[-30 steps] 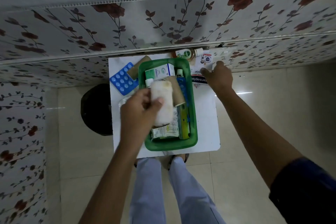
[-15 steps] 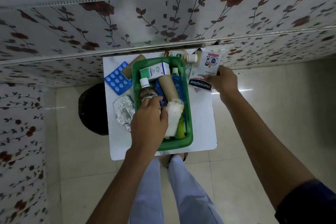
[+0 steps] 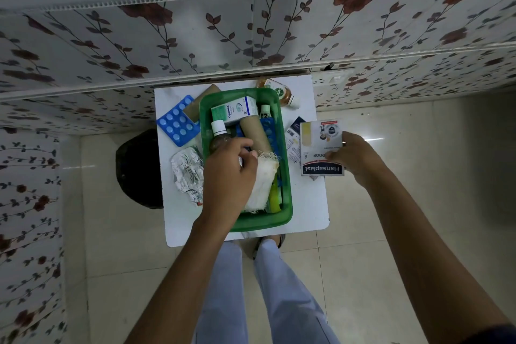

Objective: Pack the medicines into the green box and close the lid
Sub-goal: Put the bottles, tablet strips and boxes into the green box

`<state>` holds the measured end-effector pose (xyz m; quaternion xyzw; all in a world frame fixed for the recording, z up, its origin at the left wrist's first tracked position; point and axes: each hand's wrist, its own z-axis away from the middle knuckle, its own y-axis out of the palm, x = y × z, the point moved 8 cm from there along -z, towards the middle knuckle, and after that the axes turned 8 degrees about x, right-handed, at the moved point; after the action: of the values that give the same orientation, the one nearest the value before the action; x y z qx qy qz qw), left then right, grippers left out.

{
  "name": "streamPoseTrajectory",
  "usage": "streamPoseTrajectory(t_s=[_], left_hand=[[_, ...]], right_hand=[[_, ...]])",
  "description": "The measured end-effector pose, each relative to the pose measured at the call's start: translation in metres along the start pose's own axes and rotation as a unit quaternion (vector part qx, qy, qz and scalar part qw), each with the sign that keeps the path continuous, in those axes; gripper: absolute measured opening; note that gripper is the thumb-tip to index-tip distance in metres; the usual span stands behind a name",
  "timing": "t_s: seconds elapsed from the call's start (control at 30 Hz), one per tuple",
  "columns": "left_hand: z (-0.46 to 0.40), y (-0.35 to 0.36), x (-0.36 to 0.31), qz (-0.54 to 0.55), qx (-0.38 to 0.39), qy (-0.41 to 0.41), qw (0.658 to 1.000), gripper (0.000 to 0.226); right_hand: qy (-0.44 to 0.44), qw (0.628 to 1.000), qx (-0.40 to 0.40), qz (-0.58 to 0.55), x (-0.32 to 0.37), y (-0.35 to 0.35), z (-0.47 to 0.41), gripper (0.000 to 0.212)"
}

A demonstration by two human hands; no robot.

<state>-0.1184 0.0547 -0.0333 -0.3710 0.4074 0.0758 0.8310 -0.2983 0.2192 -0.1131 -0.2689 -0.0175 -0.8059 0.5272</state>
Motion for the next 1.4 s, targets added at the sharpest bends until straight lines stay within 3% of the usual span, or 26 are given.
streamPoseTrajectory(t_s=[0.13,0.23,0.33,0.4,0.5,0.57,0.67,0.73,0.8,0.93,1.17,1.27,1.4], left_hand=[[0.002,-0.005,0.003,0.084,-0.005,-0.026,0.996,0.015],[0.000,-0.009,0.005,0.204,-0.006,-0.050,0.978,0.020],[-0.002,0.000,-0.002,0.325,0.031,-0.073,0.942,0.035],[-0.004,0.005,-0.007,0.363,0.040,-0.084,0.927,0.051],[-0.006,0.000,-0.012,0.379,0.026,-0.074,0.922,0.055],[-0.005,-0.005,-0.013,0.399,0.021,-0.064,0.915,0.053],[-0.003,-0.017,-0.010,0.437,0.008,-0.037,0.899,0.036],[-0.002,-0.023,-0.003,0.423,0.001,-0.033,0.906,0.025],[0.000,-0.024,0.000,0.395,0.017,-0.028,0.918,0.029],[0.007,-0.022,0.013,0.347,0.020,-0.034,0.937,0.035],[0.028,-0.020,0.027,0.248,-0.001,-0.012,0.969,0.035],[0.025,-0.032,0.022,0.203,-0.034,0.021,0.978,0.023],[0.022,-0.041,0.020,0.137,-0.055,0.064,0.987,0.025]], right_hand=[[-0.087,0.991,-0.040,-0.099,0.025,-0.015,0.033,0.039],[-0.169,0.961,0.038,-0.214,0.060,0.011,0.061,0.039],[-0.190,0.966,0.041,-0.169,0.074,0.033,0.073,0.038],[-0.225,0.966,-0.023,-0.125,0.081,0.033,0.083,0.035],[-0.317,0.934,-0.101,-0.130,0.097,0.029,0.108,0.033],[-0.358,0.923,-0.072,-0.122,0.106,0.040,0.118,0.032],[-0.326,0.943,0.026,-0.062,0.107,0.073,0.111,0.038],[-0.306,0.950,0.059,0.018,0.105,0.088,0.105,0.042],[-0.306,0.945,0.083,0.073,0.104,0.099,0.101,0.037],[-0.321,0.941,0.051,0.090,0.099,0.107,0.096,0.023],[-0.367,0.919,0.036,0.137,0.087,0.119,0.103,0.066],[-0.421,0.899,0.007,0.118,0.098,0.115,0.112,0.077],[-0.474,0.869,-0.042,0.137,0.105,0.111,0.116,0.085]])
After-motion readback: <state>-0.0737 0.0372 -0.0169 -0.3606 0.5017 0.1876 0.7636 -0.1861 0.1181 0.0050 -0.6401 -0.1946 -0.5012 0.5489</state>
